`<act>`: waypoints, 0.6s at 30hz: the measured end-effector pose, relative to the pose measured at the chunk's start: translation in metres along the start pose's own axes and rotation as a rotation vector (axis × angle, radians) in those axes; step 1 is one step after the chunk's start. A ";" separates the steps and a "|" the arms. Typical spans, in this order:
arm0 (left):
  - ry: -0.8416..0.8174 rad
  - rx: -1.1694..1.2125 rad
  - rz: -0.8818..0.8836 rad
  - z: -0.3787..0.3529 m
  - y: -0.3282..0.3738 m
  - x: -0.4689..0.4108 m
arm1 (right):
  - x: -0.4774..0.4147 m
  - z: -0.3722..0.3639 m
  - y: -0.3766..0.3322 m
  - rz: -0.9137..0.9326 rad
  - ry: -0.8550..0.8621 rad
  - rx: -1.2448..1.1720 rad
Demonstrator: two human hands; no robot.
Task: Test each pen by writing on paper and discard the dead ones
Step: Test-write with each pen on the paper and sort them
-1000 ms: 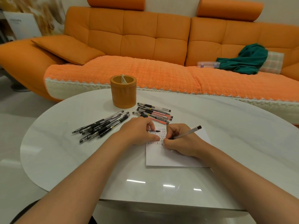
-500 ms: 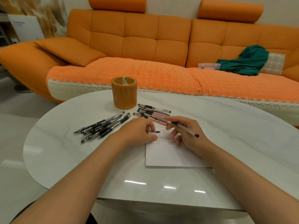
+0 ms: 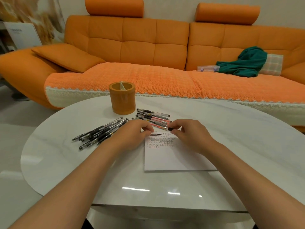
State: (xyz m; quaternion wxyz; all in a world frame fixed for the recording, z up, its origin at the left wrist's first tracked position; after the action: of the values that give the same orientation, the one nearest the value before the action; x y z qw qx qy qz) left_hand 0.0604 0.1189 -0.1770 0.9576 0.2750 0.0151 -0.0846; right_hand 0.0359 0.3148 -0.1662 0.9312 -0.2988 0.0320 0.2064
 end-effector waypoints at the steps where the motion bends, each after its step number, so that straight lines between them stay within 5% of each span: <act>1: 0.007 0.004 0.003 0.000 0.001 0.000 | 0.000 -0.001 -0.001 0.010 -0.006 0.012; 10: -0.023 0.031 -0.007 -0.003 0.009 -0.001 | 0.000 -0.010 -0.008 0.109 -0.039 0.144; 18: -0.097 0.347 0.023 -0.010 0.021 0.001 | 0.010 -0.015 -0.024 0.242 -0.021 0.280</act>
State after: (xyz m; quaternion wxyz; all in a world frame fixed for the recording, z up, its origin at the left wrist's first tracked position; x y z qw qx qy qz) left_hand 0.0647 0.1414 -0.1745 0.8963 0.4317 -0.0491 -0.0881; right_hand 0.0555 0.2921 -0.1668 0.9324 -0.1578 0.0866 0.3135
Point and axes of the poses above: each hand's wrist, its own x-axis away from the middle knuckle, its own z-axis out of the back of the hand, y = z × x, the point moved 6 cm from there along -x, towards the middle knuckle, and after that the axes turned 2 degrees about -x, right-handed, at the moved point
